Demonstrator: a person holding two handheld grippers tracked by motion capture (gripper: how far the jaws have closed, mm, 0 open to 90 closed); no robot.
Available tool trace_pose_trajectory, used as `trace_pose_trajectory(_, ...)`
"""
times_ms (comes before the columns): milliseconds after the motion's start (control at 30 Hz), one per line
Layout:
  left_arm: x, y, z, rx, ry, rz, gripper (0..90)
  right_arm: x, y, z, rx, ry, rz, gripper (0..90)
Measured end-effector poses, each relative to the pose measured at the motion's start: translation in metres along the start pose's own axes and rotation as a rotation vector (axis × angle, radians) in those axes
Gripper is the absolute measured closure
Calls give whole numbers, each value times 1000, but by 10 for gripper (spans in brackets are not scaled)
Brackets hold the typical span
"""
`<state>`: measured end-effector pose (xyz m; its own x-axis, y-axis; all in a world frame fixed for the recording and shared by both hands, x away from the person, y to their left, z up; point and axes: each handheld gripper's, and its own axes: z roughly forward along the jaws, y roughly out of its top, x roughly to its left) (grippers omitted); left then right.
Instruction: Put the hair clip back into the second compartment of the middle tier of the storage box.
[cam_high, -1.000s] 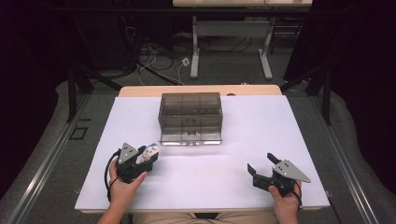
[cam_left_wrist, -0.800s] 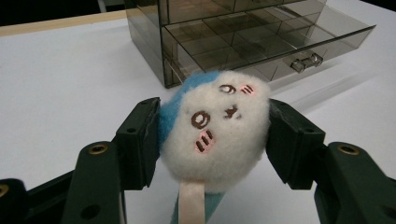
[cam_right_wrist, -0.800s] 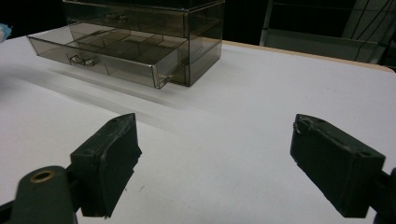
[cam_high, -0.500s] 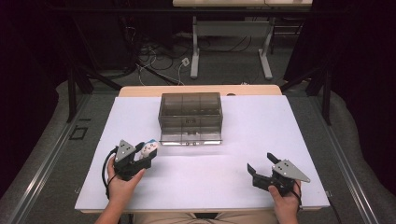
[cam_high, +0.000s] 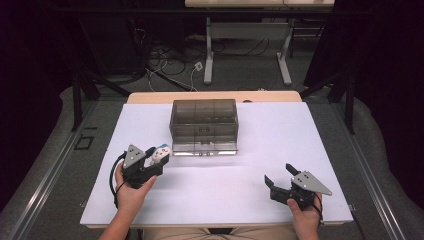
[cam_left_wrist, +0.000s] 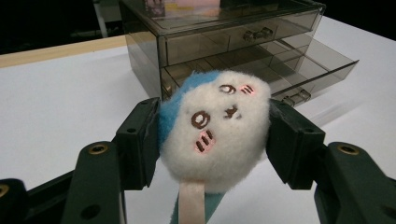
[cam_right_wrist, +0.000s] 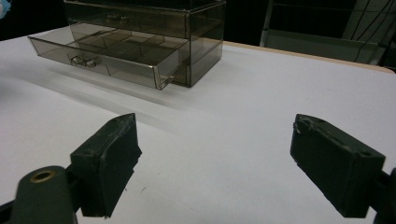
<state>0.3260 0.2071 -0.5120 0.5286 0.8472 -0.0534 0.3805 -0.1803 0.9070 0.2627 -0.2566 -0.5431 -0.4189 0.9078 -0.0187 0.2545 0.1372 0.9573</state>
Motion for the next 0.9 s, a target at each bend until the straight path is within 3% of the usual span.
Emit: trace_pose_trajectory(900,3,34,2,-23,-5,22,401,3,2,-2,-6,13,-2,148)
